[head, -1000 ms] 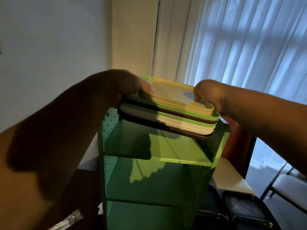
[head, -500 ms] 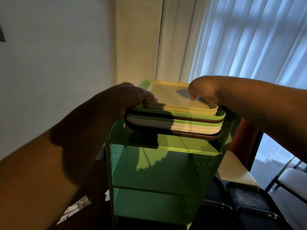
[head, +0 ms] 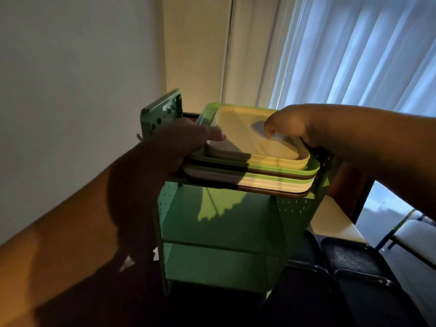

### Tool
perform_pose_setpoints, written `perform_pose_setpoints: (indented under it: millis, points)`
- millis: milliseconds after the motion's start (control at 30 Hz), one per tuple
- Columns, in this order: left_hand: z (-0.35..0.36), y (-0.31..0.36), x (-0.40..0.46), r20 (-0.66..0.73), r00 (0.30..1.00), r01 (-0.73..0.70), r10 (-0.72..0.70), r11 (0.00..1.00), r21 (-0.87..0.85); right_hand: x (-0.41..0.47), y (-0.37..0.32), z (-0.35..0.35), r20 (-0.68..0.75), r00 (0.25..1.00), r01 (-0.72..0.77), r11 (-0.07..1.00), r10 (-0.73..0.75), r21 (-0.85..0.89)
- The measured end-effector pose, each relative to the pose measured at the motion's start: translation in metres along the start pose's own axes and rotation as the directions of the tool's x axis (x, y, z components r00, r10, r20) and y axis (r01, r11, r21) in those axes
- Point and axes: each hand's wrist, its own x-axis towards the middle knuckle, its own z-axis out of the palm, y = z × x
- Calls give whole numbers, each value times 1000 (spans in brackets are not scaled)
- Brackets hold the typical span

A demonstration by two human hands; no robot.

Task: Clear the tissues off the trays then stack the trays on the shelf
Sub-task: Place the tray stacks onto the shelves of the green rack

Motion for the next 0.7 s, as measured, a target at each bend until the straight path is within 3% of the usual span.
perform_pose_setpoints:
  millis: [100,300,467,633,700]
  points:
    - [-4,-15,-2,-37,979,-199,200,979,35,-2,-1,1,-14,999,36,994,-38,-101]
    - [-7,-53,-26,66,858,-512,509,858,36,8,-12,8,-81,995,25,929,-59,-370]
    - [-10,-64,-16,45,828,-549,558,792,268,0,-9,13,-94,979,121,881,-183,-458]
    - [-12,-66,-9,21,802,-572,597,759,311,1,-12,24,-7,998,55,851,-69,-522]
    - [-9,-65,-10,4,790,-580,613,744,332,2,-13,27,-12,995,75,797,-103,-599]
